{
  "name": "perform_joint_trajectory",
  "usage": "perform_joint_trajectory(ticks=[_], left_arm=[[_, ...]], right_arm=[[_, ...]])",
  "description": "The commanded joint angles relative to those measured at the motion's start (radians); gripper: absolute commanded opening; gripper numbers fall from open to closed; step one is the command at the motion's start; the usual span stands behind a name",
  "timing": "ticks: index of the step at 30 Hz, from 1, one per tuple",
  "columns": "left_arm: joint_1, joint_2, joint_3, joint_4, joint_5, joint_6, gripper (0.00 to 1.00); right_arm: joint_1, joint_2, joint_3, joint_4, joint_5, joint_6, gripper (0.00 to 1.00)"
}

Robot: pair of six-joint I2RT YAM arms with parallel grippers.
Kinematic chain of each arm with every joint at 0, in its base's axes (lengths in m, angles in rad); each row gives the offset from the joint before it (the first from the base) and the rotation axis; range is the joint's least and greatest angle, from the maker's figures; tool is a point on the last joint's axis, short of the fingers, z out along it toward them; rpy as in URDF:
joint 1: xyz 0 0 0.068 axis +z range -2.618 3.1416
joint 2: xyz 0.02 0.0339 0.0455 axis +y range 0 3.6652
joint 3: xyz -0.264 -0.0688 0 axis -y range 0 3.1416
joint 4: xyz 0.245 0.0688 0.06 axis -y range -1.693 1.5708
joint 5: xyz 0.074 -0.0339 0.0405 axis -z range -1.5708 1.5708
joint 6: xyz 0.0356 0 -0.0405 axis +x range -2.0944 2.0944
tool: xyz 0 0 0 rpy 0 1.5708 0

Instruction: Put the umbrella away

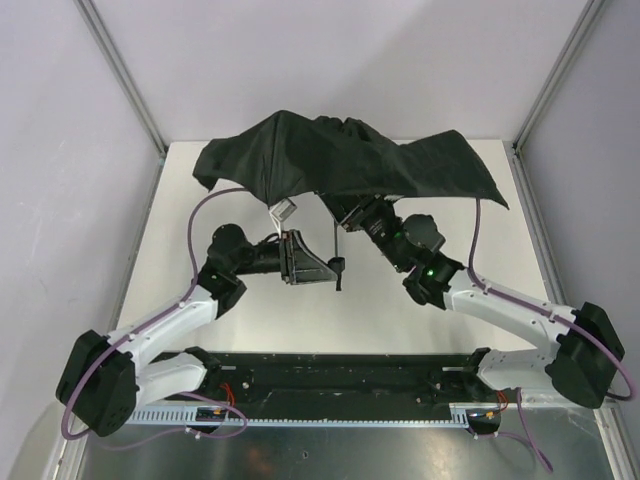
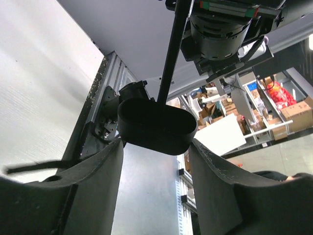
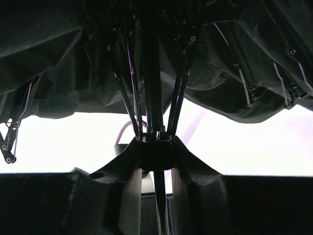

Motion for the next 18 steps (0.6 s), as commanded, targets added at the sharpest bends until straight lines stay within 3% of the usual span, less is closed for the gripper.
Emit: perform_joint_trajectory(ticks=[1, 6, 12, 13, 18], left_arm=[[-0.009, 0.036, 0.045, 0.006, -0.023, 0.058, 0.59], [-0.060, 0.063, 0.112, 0.005, 0.013, 0.084, 0.71], [-0.100, 0.108, 0.119, 0.005, -0.011, 0.087, 0.67], [-0.105, 0.114, 0.122, 0.005, -0.013, 0.091, 0.64], [-0.108, 0.120, 0.146, 0.005, -0.028, 0.096, 0.24]], right_arm=[[0.042, -0.101, 0.006, 0.052, 0.056, -0.068, 0.00], [0.051, -0.144, -0.026, 0.032, 0.070, -0.096, 0.00], [0.053, -0.201, -0.064, 0.024, 0.047, -0.102, 0.00], [0.054, -0.211, -0.074, 0.021, 0.044, -0.097, 0.00], [0.068, -0.265, -0.129, 0.003, 0.057, -0.066, 0.00]])
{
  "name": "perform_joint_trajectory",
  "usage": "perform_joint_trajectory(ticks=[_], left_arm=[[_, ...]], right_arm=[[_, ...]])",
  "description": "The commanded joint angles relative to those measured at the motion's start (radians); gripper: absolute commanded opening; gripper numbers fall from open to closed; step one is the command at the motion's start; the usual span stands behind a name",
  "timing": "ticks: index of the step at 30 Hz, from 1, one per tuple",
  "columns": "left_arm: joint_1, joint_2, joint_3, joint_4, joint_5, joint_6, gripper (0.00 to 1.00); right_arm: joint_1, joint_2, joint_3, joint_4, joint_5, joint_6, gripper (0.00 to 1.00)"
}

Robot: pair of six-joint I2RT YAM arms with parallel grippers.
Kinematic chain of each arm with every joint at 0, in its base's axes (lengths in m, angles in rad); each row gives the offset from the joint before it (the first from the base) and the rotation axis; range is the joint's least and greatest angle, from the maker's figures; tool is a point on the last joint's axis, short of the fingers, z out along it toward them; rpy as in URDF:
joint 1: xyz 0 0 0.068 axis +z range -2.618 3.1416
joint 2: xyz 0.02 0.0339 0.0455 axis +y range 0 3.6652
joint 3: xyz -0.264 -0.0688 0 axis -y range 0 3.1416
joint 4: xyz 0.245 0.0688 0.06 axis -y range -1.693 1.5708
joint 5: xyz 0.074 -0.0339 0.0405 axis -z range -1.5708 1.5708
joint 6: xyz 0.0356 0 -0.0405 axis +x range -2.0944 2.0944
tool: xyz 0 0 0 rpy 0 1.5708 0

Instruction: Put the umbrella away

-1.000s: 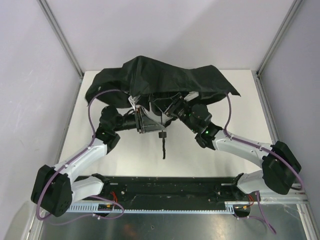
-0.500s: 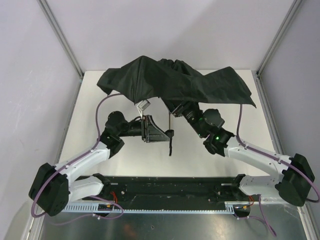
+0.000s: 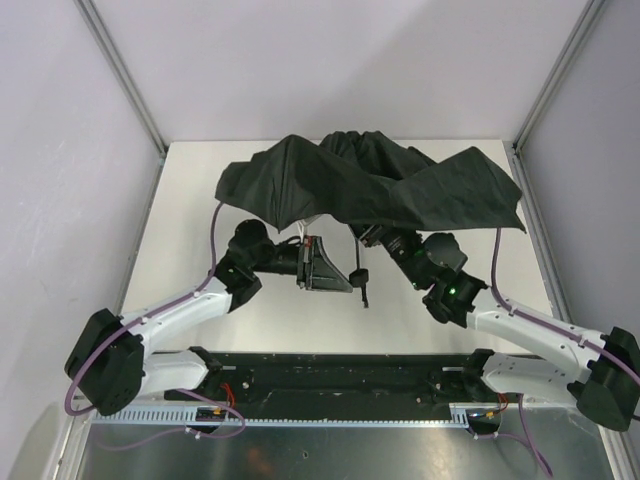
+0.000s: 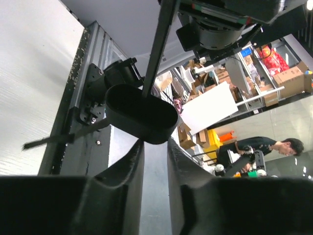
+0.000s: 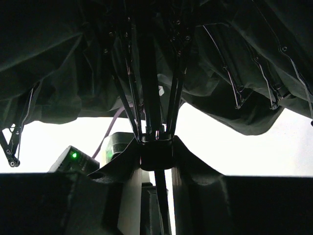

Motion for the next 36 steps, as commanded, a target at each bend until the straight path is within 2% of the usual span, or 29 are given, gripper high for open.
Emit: perform_joint_trajectory(ticks=[1, 5, 9, 12, 15, 17, 18, 20, 22, 23, 25, 27, 29, 32, 34, 36], left_arm=[[0.009, 0.003, 0.066, 0.014, -0.079, 0.043, 0.19], [0.013, -0.022, 0.092, 0.011, -0.109, 0.029, 0.08], [0.011, -0.045, 0.058, 0.010, -0.129, 0.010, 0.07], [0.005, -0.108, -0.036, 0.007, -0.152, 0.013, 0.22], [0.003, -0.246, -0.166, 0.000, -0.158, 0.015, 0.50], [0.003, -0.361, -0.249, -0.021, -0.159, 0.027, 0.76], [0.004, -0.419, -0.285, -0.036, -0.154, 0.034, 0.84], [0.006, -0.525, -0.332, -0.070, -0.139, 0.051, 0.90], [0.007, -0.610, -0.329, -0.149, -0.135, 0.098, 0.89], [0.006, -0.641, -0.313, -0.205, -0.154, 0.135, 0.89], [0.006, -0.656, -0.272, -0.304, -0.243, 0.196, 0.95], [0.005, -0.583, -0.217, -0.329, -0.355, 0.197, 0.98], [0.002, -0.452, -0.131, -0.330, -0.396, 0.232, 0.97], [-0.023, -0.235, 0.001, -0.335, -0.409, 0.332, 0.80], [-0.056, -0.169, 0.050, -0.334, -0.449, 0.377, 0.70], [-0.090, -0.142, 0.075, -0.334, -0.498, 0.412, 0.53]], right_arm=[[0.035, -0.086, -0.032, 0.076, -0.005, 0.056, 0.00], [0.086, -0.122, -0.133, 0.096, 0.047, 0.105, 0.00], [0.082, -0.152, -0.170, 0.136, 0.055, 0.098, 0.00], [-0.006, -0.173, -0.156, 0.141, -0.029, 0.081, 0.00], [-0.169, -0.176, -0.146, 0.161, -0.197, 0.044, 0.00], [-0.316, -0.155, -0.141, 0.200, -0.340, 0.034, 0.00], [-0.386, -0.139, -0.137, 0.227, -0.409, 0.036, 0.00], [-0.514, -0.097, -0.127, 0.281, -0.554, 0.053, 0.00], [-0.614, -0.062, -0.123, 0.325, -0.638, 0.091, 0.00], [-0.650, -0.051, -0.123, 0.326, -0.635, 0.125, 0.00], [-0.673, -0.047, -0.122, 0.303, -0.571, 0.196, 0.00], [-0.616, -0.049, -0.120, 0.272, -0.446, 0.231, 0.00], [-0.531, -0.048, -0.104, 0.213, -0.312, 0.236, 0.00], [-0.403, -0.049, -0.056, 0.041, -0.063, 0.306, 0.00], [-0.325, -0.035, -0.014, -0.039, 0.078, 0.320, 0.00], [-0.282, -0.006, 0.039, -0.108, 0.146, 0.327, 0.00]])
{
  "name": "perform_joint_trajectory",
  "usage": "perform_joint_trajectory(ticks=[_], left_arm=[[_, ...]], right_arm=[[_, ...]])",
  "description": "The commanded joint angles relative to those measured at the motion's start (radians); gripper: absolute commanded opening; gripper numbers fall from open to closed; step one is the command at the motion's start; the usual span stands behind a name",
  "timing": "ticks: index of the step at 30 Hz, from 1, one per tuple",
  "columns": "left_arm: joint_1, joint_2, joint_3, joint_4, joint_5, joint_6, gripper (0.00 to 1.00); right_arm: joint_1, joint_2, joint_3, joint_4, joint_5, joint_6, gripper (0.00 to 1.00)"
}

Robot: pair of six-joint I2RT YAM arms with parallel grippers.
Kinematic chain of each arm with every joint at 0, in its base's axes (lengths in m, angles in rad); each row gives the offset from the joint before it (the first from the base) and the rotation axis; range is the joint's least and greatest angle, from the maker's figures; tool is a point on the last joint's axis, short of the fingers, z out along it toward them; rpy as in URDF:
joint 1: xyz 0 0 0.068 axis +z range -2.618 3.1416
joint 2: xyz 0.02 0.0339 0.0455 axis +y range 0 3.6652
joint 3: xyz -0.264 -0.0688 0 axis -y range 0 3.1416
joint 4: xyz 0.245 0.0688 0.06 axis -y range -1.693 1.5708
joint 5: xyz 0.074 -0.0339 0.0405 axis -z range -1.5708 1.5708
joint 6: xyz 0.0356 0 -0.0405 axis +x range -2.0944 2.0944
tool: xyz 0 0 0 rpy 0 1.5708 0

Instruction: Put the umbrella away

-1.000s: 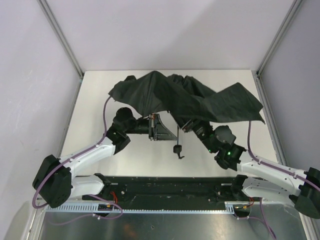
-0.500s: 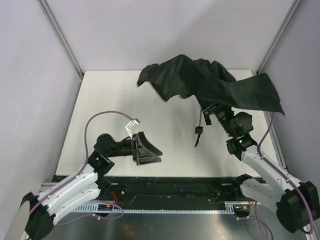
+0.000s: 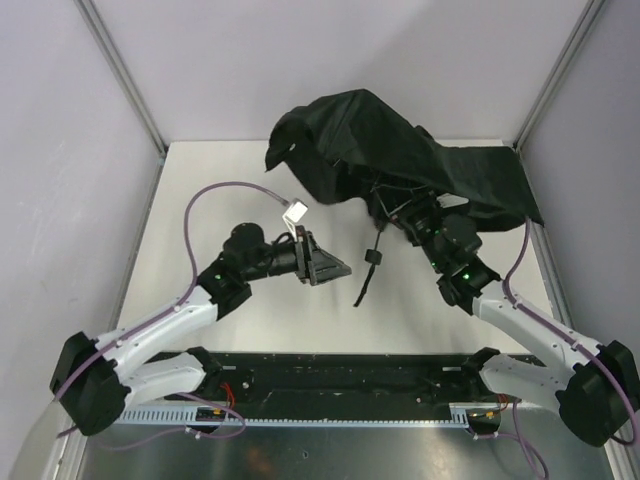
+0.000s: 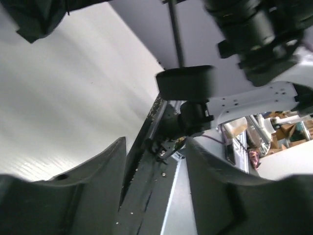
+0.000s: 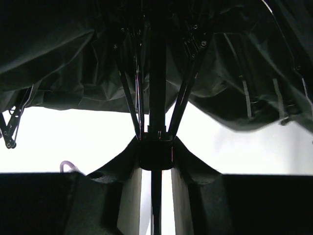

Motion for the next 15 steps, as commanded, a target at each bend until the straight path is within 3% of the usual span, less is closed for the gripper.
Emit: perform_joint_trajectory(ticks=[1, 4, 6, 11, 15], left_arm=[[-0.072, 0.048, 0.071, -0.026, -0.125, 0.146, 0.45], [-0.098, 0.065, 0.073, -0.027, -0.162, 0.147, 0.15], [-0.109, 0.069, 0.066, -0.026, -0.185, 0.133, 0.04], [-0.133, 0.064, 0.079, -0.027, -0.259, 0.118, 0.00], [-0.143, 0.061, 0.084, -0.036, -0.312, 0.120, 0.00]], right_arm=[[0.090, 0.036, 0.165, -0.139, 0.302, 0.074, 0.00], [0.097, 0.064, 0.199, -0.184, 0.319, 0.133, 0.00], [0.099, 0.074, 0.207, -0.185, 0.319, 0.150, 0.00], [0.113, 0.110, 0.224, -0.181, 0.247, 0.140, 0.00], [0.166, 0.057, 0.214, -0.228, 0.296, 0.046, 0.00]])
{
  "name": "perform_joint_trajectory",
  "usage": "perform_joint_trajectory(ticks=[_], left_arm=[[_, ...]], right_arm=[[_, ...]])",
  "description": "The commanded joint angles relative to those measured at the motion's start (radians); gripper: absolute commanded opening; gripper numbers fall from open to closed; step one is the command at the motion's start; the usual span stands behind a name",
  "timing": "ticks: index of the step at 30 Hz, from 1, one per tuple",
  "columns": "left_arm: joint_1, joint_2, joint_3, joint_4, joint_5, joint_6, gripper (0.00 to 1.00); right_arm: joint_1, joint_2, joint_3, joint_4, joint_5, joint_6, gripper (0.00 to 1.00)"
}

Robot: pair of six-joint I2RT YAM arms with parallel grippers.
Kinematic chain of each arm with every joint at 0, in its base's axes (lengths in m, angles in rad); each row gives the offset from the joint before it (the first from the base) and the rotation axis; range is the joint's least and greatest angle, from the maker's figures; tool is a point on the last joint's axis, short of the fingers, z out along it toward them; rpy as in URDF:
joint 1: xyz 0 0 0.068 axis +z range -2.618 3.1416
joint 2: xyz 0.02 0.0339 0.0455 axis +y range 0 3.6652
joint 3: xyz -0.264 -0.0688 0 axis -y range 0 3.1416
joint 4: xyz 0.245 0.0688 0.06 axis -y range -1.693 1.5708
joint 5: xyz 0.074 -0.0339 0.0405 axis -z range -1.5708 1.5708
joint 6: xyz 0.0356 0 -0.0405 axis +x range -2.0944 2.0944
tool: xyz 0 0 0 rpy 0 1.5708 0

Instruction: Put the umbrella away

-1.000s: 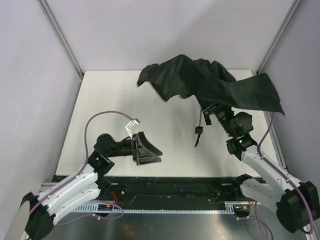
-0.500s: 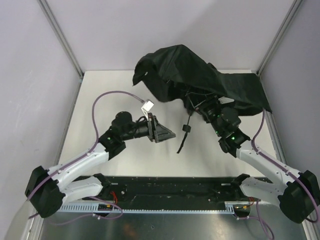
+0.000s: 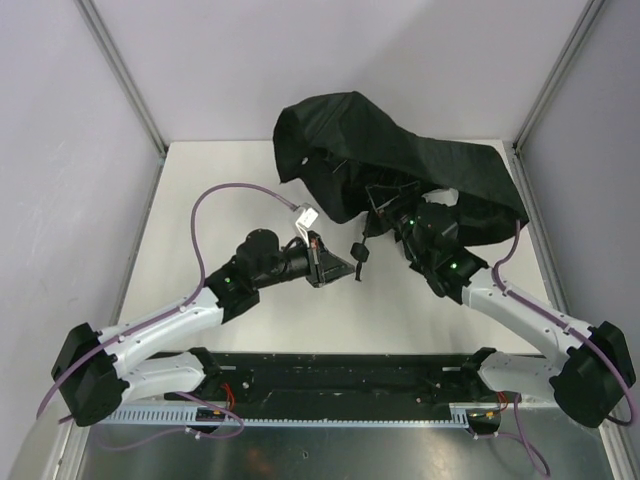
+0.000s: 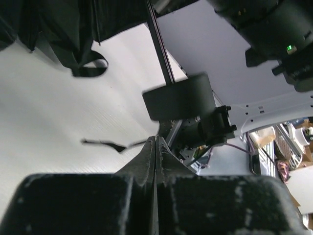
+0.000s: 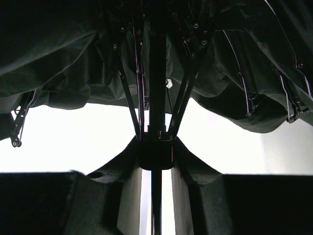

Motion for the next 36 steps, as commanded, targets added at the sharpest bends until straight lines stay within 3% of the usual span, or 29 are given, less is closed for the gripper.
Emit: perform_joint_trajectory(ticks=[1, 7, 11, 17, 24, 30, 36], left_arm=[[-0.016, -0.011, 0.054, 0.009, -0.090, 0.013, 0.00], [-0.017, 0.006, 0.109, 0.006, -0.083, 0.018, 0.00], [-0.002, 0.001, 0.128, -0.014, -0.045, 0.034, 0.00], [0.003, -0.098, 0.078, -0.088, 0.048, 0.153, 0.06], [0.002, -0.195, 0.086, -0.173, -0.081, 0.366, 0.16], [0.003, -0.091, 0.176, -0.174, -0.027, 0.418, 0.10], [0.006, -0.057, 0.189, -0.176, -0.122, 0.410, 0.06]], right_arm=[[0.050, -0.067, 0.050, 0.027, 0.025, -0.105, 0.00], [0.082, -0.034, 0.040, 0.034, -0.167, -0.132, 0.00], [0.155, -0.068, 0.002, 0.084, -0.076, -0.144, 0.00], [0.032, -0.033, 0.012, 0.205, -0.086, -0.129, 0.00], [0.046, 0.060, 0.158, 0.043, -0.004, -0.052, 0.00], [0.080, 0.087, 0.177, 0.072, -0.027, -0.086, 0.00], [0.114, 0.065, 0.194, 0.036, -0.077, -0.084, 0.00]])
